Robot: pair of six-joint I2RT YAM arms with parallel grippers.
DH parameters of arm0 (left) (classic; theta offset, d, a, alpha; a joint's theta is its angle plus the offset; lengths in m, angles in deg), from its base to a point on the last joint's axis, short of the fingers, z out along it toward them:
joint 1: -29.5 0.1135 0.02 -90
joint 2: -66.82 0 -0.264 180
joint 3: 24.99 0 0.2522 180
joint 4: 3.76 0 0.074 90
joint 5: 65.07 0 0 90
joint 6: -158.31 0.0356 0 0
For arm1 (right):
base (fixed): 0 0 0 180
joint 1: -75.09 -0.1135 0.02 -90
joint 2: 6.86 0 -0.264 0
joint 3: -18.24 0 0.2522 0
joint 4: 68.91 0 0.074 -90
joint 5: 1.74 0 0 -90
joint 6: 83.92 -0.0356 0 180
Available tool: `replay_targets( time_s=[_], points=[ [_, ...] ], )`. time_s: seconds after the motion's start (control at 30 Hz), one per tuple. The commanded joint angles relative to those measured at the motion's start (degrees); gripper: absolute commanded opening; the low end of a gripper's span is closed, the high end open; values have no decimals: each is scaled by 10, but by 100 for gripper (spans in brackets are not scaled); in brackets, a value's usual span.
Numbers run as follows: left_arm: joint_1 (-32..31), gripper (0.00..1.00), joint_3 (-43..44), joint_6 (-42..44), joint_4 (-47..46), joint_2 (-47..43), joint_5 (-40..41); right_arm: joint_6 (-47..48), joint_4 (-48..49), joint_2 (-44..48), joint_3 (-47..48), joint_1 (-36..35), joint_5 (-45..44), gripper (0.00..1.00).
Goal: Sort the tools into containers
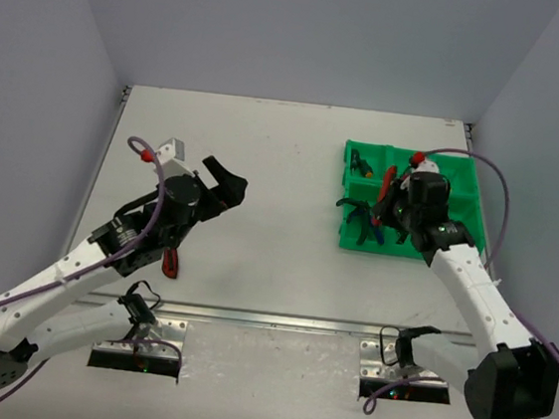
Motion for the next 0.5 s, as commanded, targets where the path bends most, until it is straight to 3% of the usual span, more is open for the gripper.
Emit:
replay_targets(
  time_s=[0.0, 0.13, 0.3, 0.47],
  points=[
    [0, 100, 37, 74, 116, -2, 26, 78, -129, -26, 69, 99, -140, 0],
    [0, 100, 48, 177, 152, -5, 14, 99, -130, -71, 111, 122, -181, 0],
    [0, 100, -16, 209, 121, -60, 38, 126, -146, -157, 200, 139, -230, 0],
    [-1, 100, -24, 209, 125, -43, 37, 165, -179, -227, 257, 192, -241, 0]
  ],
)
